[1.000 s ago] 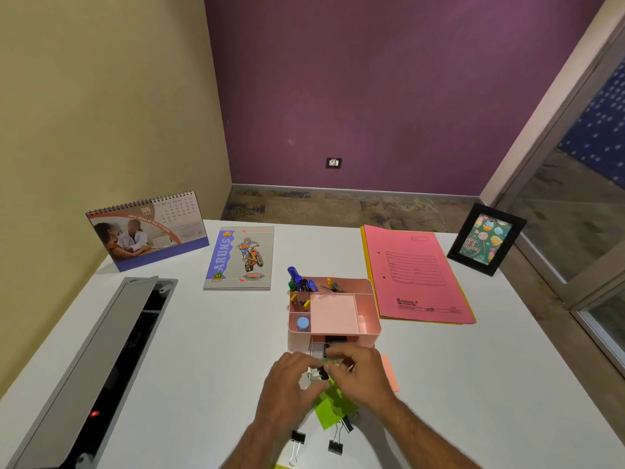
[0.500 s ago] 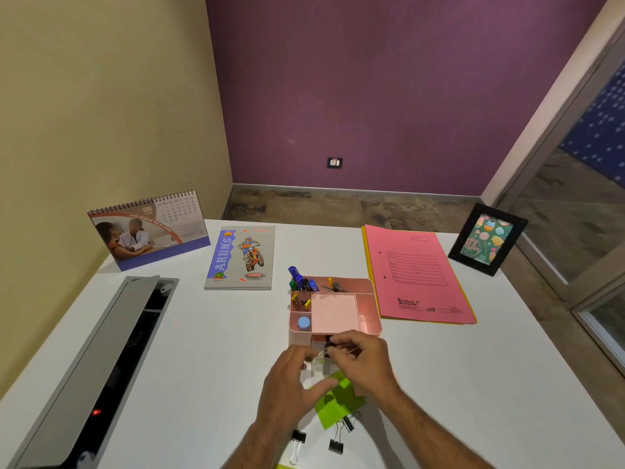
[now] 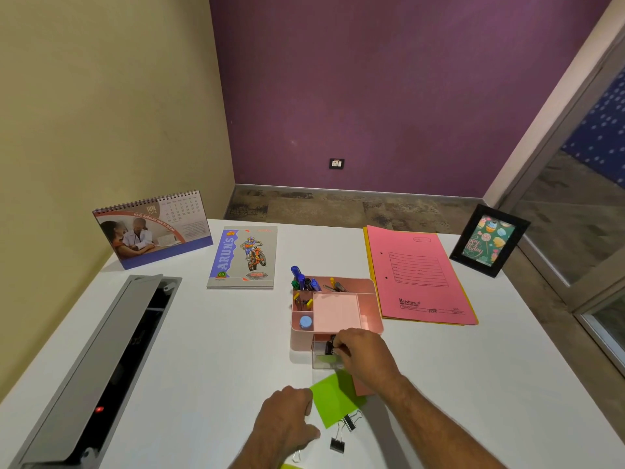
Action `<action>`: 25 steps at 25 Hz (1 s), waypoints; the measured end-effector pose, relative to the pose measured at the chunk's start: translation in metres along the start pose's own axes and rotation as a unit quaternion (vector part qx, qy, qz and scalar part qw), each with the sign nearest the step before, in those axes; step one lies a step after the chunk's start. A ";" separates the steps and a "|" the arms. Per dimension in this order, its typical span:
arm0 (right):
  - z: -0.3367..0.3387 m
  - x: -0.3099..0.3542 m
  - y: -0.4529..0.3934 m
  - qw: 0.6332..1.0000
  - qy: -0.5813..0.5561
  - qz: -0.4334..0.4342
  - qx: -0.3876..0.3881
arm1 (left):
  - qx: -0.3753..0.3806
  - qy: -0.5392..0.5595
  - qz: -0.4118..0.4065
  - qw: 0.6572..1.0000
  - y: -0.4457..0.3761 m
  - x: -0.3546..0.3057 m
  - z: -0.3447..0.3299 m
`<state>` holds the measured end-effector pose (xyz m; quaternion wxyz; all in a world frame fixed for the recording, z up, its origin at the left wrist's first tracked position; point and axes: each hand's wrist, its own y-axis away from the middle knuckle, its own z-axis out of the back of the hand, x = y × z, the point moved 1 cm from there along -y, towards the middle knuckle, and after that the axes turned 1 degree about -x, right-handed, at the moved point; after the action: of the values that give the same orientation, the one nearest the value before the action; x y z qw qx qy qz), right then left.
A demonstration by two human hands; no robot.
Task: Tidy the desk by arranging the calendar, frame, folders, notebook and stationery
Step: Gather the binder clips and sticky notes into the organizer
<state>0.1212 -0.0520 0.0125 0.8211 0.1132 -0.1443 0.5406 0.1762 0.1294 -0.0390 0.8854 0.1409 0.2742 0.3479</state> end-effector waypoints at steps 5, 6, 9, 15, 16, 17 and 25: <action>-0.007 -0.002 -0.003 0.999 0.048 0.002 0.024 | -0.055 0.080 0.013 0.995 0.002 0.001 -0.002; -0.007 -0.002 -0.003 0.999 0.052 0.001 0.017 | -0.075 0.098 0.007 0.992 0.002 0.001 -0.002; -0.006 -0.004 0.005 0.999 0.026 0.022 -0.037 | -0.146 0.175 -0.006 0.974 -0.001 -0.002 -0.001; -0.011 -0.004 0.026 0.974 -0.192 0.007 -0.118 | -0.238 0.443 0.083 0.860 -0.007 -0.027 0.016; -0.011 -0.002 0.028 0.967 -0.227 -0.004 -0.118 | -0.240 0.470 0.099 0.844 -0.008 -0.030 0.017; -0.011 -0.002 0.030 0.958 -0.261 -0.013 -0.118 | -0.240 0.503 0.112 0.823 -0.009 -0.033 0.017; 0.000 0.005 0.037 0.929 -0.351 -0.042 -0.106 | -0.240 0.572 0.149 0.770 -0.012 -0.041 0.024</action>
<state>0.0893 -0.0334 0.0151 0.7473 0.2137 -0.4747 0.4129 0.1713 0.0911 -0.0090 0.5072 -0.2616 0.6130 0.5463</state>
